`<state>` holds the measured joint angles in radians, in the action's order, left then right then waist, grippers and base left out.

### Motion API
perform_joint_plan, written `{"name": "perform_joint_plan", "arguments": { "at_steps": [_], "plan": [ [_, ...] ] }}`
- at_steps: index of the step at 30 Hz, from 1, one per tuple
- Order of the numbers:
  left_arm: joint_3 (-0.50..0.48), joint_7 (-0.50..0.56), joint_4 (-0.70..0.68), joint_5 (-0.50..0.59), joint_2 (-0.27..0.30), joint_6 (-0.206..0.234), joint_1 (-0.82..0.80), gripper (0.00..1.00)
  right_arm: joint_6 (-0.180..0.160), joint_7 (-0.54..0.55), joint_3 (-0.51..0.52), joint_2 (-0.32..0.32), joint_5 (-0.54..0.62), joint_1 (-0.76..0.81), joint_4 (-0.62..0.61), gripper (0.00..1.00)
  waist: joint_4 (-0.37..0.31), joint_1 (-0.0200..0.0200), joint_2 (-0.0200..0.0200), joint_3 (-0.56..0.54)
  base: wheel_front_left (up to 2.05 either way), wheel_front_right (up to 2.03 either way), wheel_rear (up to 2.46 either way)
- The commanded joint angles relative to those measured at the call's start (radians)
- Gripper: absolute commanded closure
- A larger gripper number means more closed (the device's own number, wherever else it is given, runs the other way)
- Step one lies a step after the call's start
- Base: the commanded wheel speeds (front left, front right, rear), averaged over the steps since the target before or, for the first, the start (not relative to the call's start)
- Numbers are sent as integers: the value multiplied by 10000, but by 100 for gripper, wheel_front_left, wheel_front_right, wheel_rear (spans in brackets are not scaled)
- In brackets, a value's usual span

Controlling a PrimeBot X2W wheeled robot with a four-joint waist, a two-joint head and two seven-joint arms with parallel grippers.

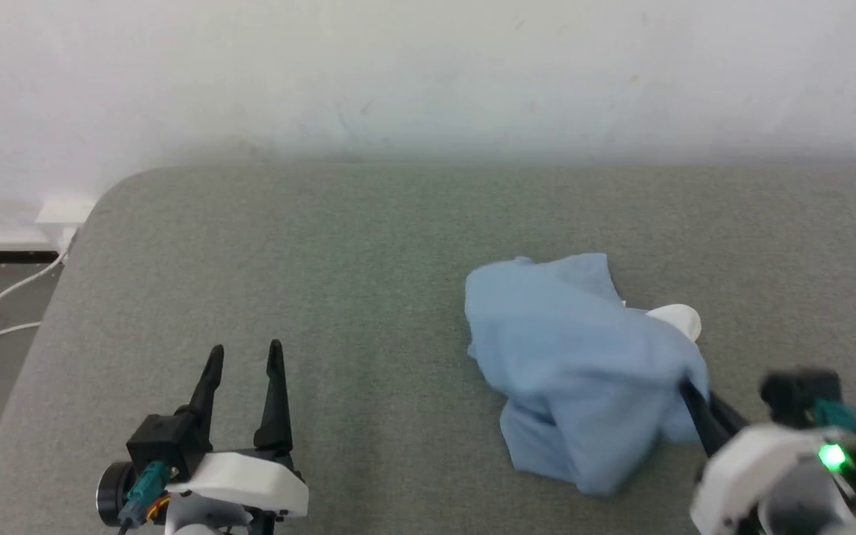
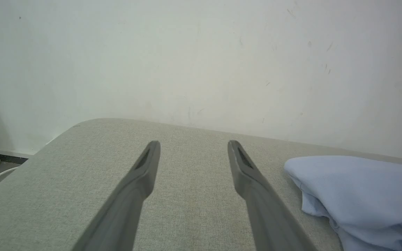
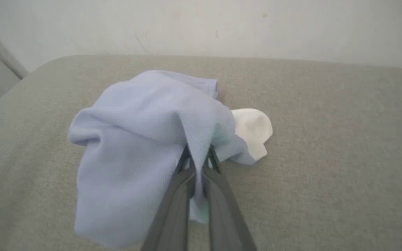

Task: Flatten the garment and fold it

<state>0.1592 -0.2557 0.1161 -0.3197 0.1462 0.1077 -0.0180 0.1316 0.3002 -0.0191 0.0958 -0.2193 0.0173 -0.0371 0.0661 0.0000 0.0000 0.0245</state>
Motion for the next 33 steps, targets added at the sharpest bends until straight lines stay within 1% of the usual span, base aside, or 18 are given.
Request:
{"name": "perform_joint_plan", "arguments": {
  "at_steps": [1,5,7,9,10,11,12,15,18,22,25,30,33],
  "plan": [
    [9,-37,28,-92,-32,2,50,0,-9,128,341,-105,59,487,-105,100,-131,0,0,-19,0,0,0],
    [35,-40,95,-122,-27,-26,44,0,-9,466,1573,-338,202,1689,-13,100,-228,0,0,25,0,0,0],
    [39,-41,150,-146,-25,-37,40,0,-9,640,2040,-408,154,2056,172,100,-257,0,0,28,0,0,0],
    [40,-43,212,-161,-21,-39,37,0,-9,878,2295,-438,197,2309,426,100,-273,0,0,27,0,0,0],
    [40,-43,243,-171,-21,-41,30,0,-9,961,2297,-444,95,2366,526,70,-274,0,0,34,0,0,0],
    [37,-44,269,-178,-18,-39,20,0,-9,891,2293,-447,-59,2344,567,42,-278,0,0,43,0,0,0],
    [37,-44,291,-180,-16,-37,6,0,-9,736,2292,-449,-143,2274,550,0,-280,0,0,53,0,0,0],
    [39,-46,348,-193,-23,-30,-26,0,-9,74,2472,-452,-441,1850,319,0,-277,0,0,47,0,0,0],
    [45,-49,368,-198,-47,-8,-38,0,-9,-350,2613,-453,-458,1274,17,0,-265,0,0,38,0,0,0],
    [56,-51,398,-207,-74,15,-84,0,-9,-150,2494,-273,-415,290,32,0,-222,0,0,42,0,0,0],
    [85,-52,398,-193,-89,21,-143,0,-9,529,2106,29,-609,-550,431,0,-141,0,0,73,0,0,0],
    [120,-55,395,-180,-127,12,-275,0,-9,2281,1274,665,-1353,-1959,1629,0,88,0,0,177,0,0,0],
    [146,-56,419,-168,-172,-2,-344,0,-9,3372,773,929,-1879,-2715,2412,0,236,0,0,238,0,0,0]
  ]
}}
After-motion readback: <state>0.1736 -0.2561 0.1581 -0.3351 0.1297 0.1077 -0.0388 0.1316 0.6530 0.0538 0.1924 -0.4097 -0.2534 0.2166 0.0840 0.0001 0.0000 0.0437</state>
